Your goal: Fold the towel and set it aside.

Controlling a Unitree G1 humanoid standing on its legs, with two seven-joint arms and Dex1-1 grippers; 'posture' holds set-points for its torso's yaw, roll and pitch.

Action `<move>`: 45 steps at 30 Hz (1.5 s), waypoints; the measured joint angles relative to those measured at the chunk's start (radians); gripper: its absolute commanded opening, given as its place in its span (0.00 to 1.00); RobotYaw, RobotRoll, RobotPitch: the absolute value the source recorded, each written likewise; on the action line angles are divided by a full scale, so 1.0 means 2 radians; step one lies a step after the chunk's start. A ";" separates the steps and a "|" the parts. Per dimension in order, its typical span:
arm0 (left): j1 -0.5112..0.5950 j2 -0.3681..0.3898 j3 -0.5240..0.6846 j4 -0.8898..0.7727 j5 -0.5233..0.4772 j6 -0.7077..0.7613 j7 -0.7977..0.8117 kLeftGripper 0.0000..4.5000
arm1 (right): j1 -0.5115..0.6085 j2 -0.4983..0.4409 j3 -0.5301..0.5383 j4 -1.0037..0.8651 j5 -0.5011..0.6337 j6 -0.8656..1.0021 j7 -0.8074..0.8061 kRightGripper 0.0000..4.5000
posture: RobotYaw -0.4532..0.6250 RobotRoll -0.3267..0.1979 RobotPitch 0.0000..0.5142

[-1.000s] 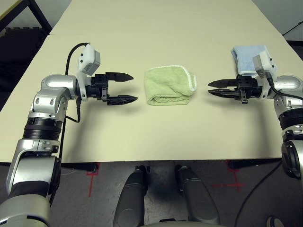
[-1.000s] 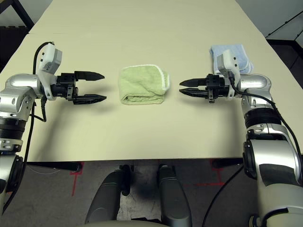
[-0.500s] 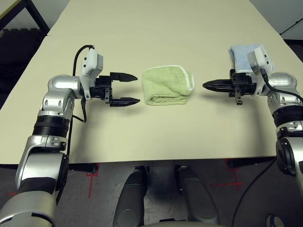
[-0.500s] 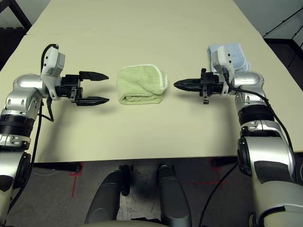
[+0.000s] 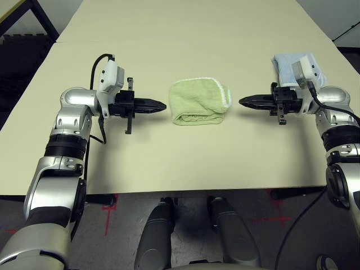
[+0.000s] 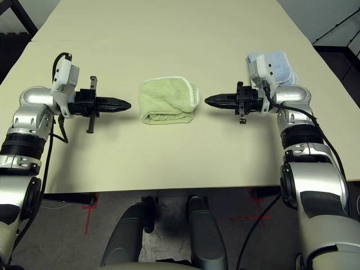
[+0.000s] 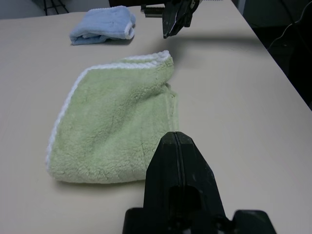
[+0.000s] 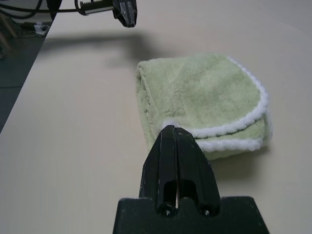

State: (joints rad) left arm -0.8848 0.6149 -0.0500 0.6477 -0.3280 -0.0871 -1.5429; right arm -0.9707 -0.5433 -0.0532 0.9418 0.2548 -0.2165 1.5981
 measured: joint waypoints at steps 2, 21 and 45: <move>-0.010 -0.012 0.000 0.002 0.001 0.002 0.003 0.00 | -0.006 0.007 0.000 -0.001 0.000 0.004 -0.002 0.00 | 0.39 0.62 0.35; -0.062 -0.091 -0.040 0.131 0.092 -0.020 0.065 0.00 | -0.014 0.074 0.041 0.074 -0.080 -0.019 -0.144 0.00 | 0.39 0.62 0.36; -0.158 -0.069 0.049 0.183 0.068 0.003 0.092 0.00 | -0.081 0.060 -0.021 0.098 -0.048 0.014 -0.204 0.00 | 0.39 0.62 0.37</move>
State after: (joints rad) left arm -1.2018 0.4766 0.0473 1.0132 -0.1930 -0.0804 -1.3588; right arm -1.1324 -0.4225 -0.0959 1.1382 0.1598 -0.1893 1.1902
